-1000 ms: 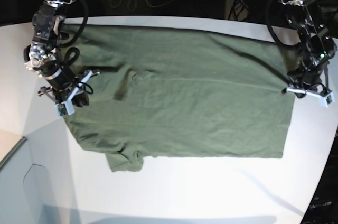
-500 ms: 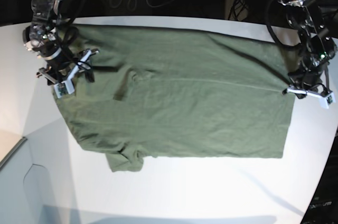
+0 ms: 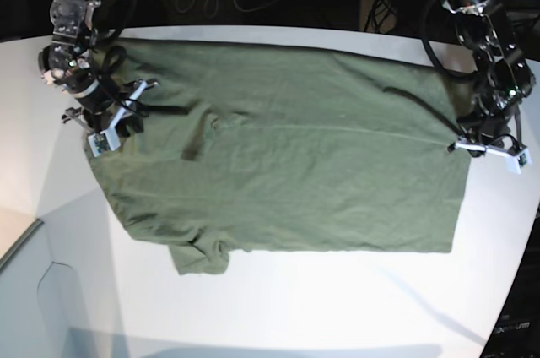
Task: Layout the t-shirt on the table in an organized manner, then fold the t-shirt properly
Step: 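Pull the shirt edge with both grippers, straightening the shirt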
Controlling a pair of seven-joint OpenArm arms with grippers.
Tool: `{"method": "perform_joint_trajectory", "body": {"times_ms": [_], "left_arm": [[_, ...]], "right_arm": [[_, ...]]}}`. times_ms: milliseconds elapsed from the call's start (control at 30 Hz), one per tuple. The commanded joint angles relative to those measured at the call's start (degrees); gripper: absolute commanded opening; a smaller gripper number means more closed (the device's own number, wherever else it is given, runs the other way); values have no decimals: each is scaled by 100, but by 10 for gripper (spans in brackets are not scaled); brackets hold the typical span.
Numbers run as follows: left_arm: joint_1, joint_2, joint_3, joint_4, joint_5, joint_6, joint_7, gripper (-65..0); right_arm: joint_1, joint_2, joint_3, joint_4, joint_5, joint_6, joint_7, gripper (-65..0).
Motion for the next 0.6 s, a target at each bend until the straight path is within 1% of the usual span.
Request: {"method": "perform_joint_trajectory", "body": {"times_ms": [0, 33, 400, 567], "left_arm": [[-91, -68, -11, 117, -25, -14, -117, -649], [-91, -68, -11, 117, -25, -14, -117, -649], [-276, -77, -11, 82, -25, -23, -117, -649], [-311, -77, -11, 82, -25, -23, -117, -649]], "right_arm": [[44, 49, 6, 87, 86, 71, 123, -601], [44, 49, 15, 96, 95, 71, 123, -650], [378, 58, 50, 122, 95, 71, 123, -650], [413, 23, 59, 430, 113, 71, 123, -650]]}}
